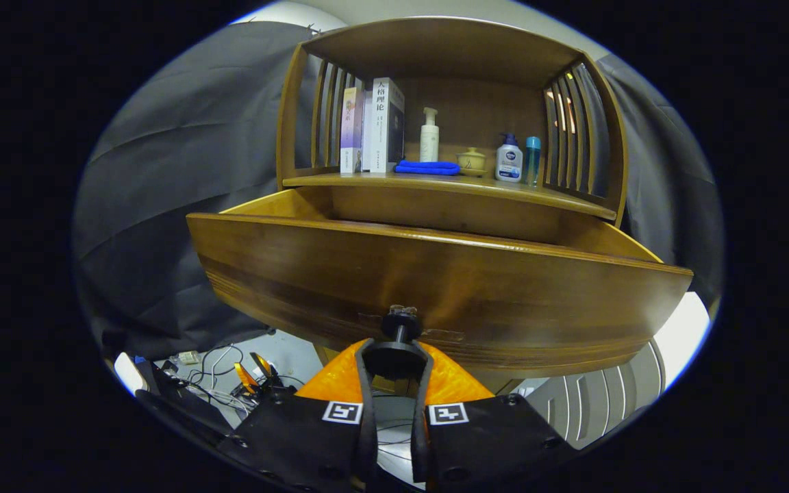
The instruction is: Pull open the drawer, take out the items inside it, and place them on the countertop above the cabinet.
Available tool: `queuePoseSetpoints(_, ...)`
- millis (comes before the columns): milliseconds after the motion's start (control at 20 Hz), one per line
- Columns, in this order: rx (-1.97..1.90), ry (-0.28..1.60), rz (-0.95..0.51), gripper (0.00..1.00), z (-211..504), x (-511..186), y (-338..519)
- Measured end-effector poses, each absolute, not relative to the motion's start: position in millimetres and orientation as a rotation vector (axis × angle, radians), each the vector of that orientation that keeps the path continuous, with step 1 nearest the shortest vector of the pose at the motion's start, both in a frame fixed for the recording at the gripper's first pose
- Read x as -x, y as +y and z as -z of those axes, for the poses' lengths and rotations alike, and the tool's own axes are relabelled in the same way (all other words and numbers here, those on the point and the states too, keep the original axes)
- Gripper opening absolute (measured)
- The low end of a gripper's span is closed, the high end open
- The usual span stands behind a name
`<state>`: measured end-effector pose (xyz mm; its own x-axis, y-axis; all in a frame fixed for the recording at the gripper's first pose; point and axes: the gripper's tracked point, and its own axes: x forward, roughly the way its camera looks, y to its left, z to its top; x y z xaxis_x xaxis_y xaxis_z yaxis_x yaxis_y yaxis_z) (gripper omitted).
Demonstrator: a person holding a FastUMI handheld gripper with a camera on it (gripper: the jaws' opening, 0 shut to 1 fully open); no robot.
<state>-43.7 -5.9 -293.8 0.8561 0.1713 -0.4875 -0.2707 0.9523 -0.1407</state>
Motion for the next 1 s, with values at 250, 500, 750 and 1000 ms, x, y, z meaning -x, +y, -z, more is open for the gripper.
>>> queuePoseSetpoints(250, 0.195, 0.534, -0.305, 0.64, 279.7, 57.1, -3.5)
queuePoseSetpoints(500, 0.197, 0.489, -0.309, 1.00, 244.4, 71.2, -12.5)
queuePoseSetpoints(750, 0.149, 0.484, -0.320, 1.00, 223.9, 79.5, -13.7)
queuePoseSetpoints(1000, 0.037, 0.456, -0.320, 0.99, 194.6, 76.2, -7.8)
